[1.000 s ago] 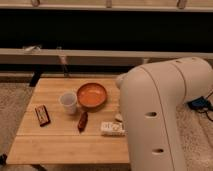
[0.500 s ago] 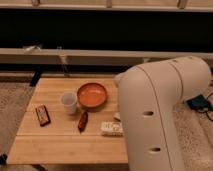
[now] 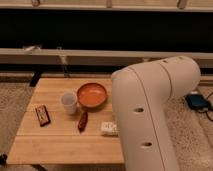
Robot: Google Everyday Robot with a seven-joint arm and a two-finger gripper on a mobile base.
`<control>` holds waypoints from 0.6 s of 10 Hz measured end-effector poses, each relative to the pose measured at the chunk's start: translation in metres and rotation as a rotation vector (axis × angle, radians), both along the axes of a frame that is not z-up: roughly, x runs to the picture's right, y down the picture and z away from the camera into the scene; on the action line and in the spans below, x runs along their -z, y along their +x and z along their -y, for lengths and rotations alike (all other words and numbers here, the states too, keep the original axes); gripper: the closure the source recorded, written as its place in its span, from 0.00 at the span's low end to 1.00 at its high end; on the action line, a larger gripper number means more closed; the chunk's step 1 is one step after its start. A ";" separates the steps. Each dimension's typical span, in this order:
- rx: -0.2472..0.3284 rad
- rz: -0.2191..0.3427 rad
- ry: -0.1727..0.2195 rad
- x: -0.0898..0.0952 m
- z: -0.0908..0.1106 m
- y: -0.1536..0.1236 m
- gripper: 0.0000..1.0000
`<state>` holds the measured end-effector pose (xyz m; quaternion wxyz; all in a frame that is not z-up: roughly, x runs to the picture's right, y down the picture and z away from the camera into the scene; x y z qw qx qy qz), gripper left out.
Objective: Wipe the white sponge on the table
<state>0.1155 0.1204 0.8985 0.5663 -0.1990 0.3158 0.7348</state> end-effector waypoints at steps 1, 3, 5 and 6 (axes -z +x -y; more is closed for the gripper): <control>0.009 0.003 0.000 -0.004 0.006 -0.002 1.00; 0.030 0.016 0.000 -0.014 0.018 -0.006 1.00; 0.061 0.030 0.001 -0.028 0.035 -0.007 1.00; 0.071 0.036 0.001 -0.031 0.038 -0.010 1.00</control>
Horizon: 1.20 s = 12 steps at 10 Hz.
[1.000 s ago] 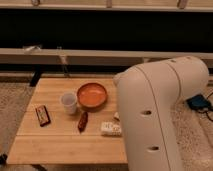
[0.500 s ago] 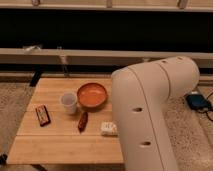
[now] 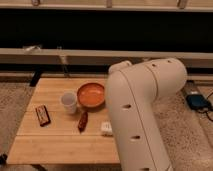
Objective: Wipe the white sponge on the table
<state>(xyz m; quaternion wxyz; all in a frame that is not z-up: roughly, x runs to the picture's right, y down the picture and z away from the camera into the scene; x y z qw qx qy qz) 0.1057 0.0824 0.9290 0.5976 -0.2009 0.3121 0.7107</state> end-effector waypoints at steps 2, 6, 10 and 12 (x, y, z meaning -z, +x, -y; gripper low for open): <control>0.040 0.021 -0.004 0.002 0.000 -0.017 1.00; 0.136 0.071 0.004 0.003 0.010 -0.056 1.00; 0.199 0.104 -0.011 0.003 0.006 -0.077 1.00; 0.210 0.108 -0.017 0.004 0.001 -0.076 1.00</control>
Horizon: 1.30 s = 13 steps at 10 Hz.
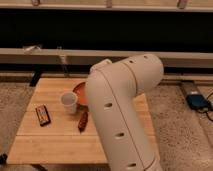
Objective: Wipe the white sponge on the table
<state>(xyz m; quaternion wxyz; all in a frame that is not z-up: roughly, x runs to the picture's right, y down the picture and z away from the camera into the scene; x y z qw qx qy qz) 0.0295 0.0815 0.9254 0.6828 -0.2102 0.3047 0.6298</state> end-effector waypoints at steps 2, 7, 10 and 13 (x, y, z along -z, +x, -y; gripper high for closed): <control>0.001 0.002 0.000 0.000 -0.006 0.003 1.00; -0.023 -0.030 -0.016 0.000 -0.018 0.020 1.00; -0.023 -0.033 -0.018 0.000 -0.018 0.022 1.00; -0.046 -0.050 -0.017 0.003 -0.022 0.032 1.00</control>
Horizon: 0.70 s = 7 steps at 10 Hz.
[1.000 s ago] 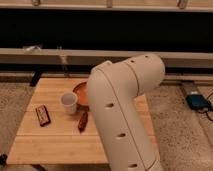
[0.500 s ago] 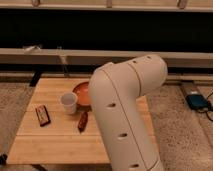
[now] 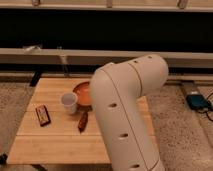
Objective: Wipe the white sponge on the table
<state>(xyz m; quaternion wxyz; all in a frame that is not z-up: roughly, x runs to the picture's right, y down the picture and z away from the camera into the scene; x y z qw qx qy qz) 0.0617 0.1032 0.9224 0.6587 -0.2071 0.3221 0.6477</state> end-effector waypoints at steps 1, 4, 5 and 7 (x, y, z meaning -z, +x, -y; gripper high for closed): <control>-0.018 -0.013 0.002 0.003 -0.003 0.010 1.00; -0.056 -0.036 0.005 0.006 -0.007 0.025 1.00; -0.065 -0.040 0.006 0.007 -0.007 0.027 1.00; -0.088 -0.052 0.010 0.009 -0.009 0.033 1.00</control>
